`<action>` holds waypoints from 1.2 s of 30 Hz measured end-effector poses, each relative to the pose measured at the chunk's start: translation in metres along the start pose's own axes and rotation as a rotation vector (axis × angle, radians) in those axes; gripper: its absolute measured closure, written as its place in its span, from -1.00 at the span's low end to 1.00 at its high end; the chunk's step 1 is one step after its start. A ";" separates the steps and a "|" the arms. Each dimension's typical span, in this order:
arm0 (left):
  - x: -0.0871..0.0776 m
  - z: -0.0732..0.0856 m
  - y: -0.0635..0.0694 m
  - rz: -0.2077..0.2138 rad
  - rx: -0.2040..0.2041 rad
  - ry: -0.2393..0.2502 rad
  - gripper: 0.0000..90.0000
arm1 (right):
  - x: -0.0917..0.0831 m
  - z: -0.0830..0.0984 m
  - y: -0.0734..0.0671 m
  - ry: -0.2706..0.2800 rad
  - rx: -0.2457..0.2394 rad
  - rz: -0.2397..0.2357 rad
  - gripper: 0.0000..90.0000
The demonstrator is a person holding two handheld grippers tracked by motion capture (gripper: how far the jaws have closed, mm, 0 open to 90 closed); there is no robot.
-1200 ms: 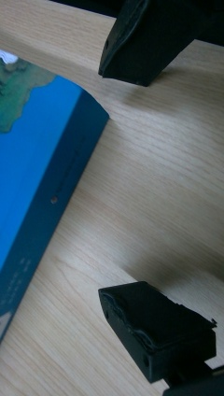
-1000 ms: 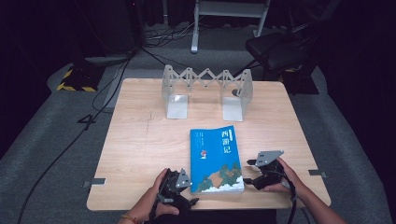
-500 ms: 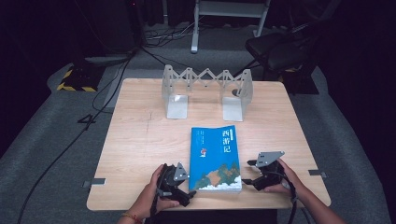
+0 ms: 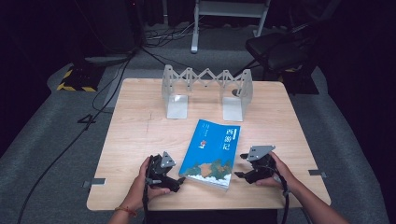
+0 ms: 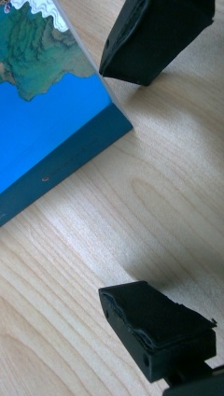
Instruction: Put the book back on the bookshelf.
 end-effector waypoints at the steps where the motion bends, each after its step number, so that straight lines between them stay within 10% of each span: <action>1: 0.000 0.000 0.000 0.001 -0.001 0.003 -0.99 | 0.002 -0.003 -0.001 -0.006 -0.004 -0.010 -0.42; 36: -0.002 0.002 0.001 -0.020 -0.016 0.001 -0.98 | 0.008 0.000 -0.010 -0.049 0.001 -0.025 -0.43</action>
Point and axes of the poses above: each handheld gripper's, and its own axes: x roughly forward along the jaws, z roughly out of its underside, y roughly to its right, the point moved 9 cm from there along x, roughly forward along the jaws, and after that the axes turned 3 degrees about x, right-handed, at the moved point
